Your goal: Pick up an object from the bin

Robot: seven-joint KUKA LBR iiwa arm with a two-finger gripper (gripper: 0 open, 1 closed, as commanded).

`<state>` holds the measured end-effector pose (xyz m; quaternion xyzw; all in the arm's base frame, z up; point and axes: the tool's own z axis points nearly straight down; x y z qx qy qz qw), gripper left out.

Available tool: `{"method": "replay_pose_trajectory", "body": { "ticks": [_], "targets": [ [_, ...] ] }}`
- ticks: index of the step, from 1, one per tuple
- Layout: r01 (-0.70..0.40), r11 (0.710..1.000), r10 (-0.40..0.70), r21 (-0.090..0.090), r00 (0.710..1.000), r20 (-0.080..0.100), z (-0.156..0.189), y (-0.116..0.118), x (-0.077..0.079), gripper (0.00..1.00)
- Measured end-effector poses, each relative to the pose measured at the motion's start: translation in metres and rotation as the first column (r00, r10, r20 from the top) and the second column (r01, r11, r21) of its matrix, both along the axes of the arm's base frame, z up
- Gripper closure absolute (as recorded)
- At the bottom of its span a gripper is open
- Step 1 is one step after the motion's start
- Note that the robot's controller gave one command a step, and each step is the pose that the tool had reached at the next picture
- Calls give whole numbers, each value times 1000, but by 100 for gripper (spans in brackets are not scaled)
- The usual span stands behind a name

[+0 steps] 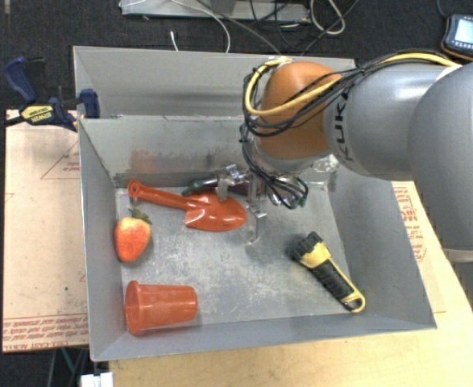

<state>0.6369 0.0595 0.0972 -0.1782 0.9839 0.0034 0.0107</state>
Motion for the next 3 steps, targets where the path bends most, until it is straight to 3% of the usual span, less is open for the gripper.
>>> {"method": "replay_pose_trajectory", "body": {
  "ticks": [1,2,3],
  "targets": [
    [-208,978,208,0,978,5,-8,23,13,0],
    [28,1000,-28,4,1000,7,-25,13,-6,0],
    [-162,987,162,4,987,8,-26,31,16,100]
  ]
}}
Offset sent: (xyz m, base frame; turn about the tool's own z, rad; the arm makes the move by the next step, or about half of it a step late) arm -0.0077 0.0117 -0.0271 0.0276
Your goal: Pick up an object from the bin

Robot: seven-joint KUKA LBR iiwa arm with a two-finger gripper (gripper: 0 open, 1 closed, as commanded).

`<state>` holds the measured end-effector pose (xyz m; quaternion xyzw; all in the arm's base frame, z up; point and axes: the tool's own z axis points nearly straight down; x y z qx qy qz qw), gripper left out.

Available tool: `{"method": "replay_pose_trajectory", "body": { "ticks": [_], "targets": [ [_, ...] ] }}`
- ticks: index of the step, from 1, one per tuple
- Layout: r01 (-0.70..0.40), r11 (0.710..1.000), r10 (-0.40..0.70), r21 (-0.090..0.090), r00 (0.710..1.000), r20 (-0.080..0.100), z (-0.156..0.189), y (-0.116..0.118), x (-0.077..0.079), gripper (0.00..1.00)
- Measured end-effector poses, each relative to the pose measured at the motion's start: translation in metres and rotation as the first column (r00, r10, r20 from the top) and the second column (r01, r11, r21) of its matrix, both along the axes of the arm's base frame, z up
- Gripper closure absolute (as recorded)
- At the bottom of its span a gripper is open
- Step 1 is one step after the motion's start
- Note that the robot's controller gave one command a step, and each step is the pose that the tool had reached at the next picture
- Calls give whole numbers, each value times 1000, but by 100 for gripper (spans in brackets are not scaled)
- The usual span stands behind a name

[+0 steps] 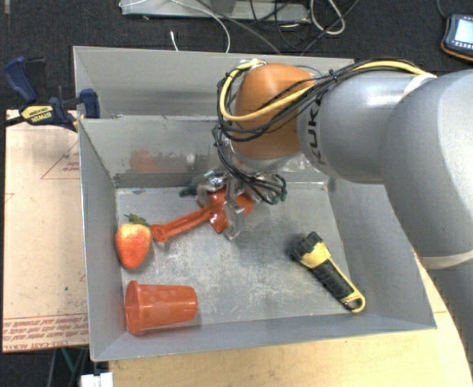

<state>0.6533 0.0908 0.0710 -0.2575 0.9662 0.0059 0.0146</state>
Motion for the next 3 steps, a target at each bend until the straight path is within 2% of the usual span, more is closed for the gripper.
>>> {"method": "replay_pose_trajectory", "body": {
  "ticks": [1,2,3],
  "targets": [
    [0,1000,0,0,1000,0,1,0,0,100],
    [-28,1000,28,1,1000,5,35,0,-9,100],
    [-11,1000,10,3,1000,5,31,-5,-1,100]
  ]
}}
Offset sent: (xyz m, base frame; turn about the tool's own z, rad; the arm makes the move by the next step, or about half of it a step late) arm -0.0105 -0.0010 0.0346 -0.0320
